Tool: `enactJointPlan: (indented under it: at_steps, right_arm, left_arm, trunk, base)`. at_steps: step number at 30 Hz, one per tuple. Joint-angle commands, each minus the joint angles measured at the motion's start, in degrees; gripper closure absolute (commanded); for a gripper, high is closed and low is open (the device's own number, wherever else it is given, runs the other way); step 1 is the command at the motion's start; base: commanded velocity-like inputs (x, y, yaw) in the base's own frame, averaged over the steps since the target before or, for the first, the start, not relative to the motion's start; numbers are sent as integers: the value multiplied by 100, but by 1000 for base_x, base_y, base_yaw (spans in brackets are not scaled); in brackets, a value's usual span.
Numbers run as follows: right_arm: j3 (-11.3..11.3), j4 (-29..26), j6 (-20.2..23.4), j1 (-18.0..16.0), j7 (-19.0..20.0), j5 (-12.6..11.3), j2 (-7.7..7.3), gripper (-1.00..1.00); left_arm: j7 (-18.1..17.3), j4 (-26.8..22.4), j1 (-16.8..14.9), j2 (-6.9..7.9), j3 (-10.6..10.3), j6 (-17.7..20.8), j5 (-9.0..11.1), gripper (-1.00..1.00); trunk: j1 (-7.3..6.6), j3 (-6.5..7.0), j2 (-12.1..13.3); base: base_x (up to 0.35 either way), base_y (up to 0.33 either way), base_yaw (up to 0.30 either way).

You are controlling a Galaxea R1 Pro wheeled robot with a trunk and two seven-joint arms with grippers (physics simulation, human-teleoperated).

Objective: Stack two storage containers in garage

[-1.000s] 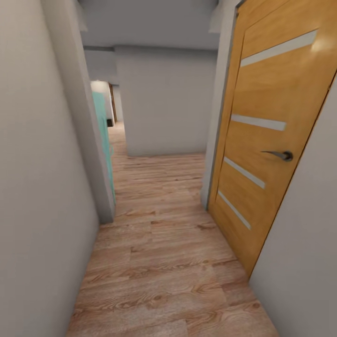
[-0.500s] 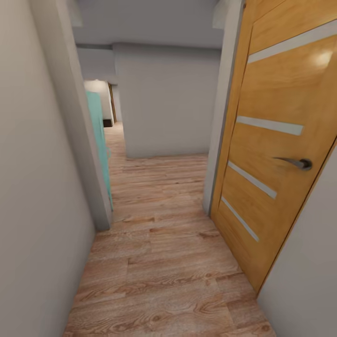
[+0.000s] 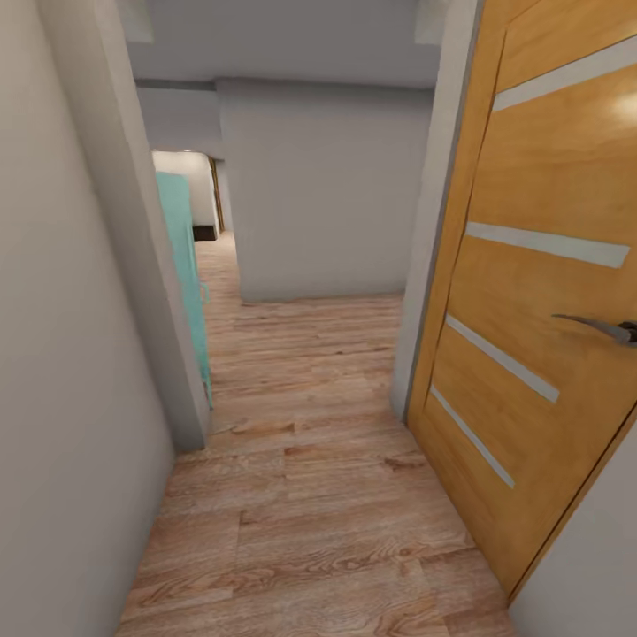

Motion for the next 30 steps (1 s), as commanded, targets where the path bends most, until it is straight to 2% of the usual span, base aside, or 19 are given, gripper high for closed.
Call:
enactJointPlan:
  at_steps: [1, 8, 30]
  right_arm:
    - [48, 18, -34, -6, -3, -52, 1, -100]
    - [48, 19, -38, -6, -4, -48, -7, -100]
    - [48, 14, -47, -6, -3, -48, -35, -100]
  left_arm:
    - [5, 7, -3, -2, 27, -21, 34, -100]
    - [5, 7, 0, -10, 26, -24, 34, -100]
    - [5, 7, 19, -11, 20, -24, 28, -100]
  trunk:
    - [3, -6, -2]
    - [3, -6, -2]
    - [3, -6, -2]
  base:
    - [321, 0, 217]
    - [321, 0, 204]
    - [321, 0, 7]
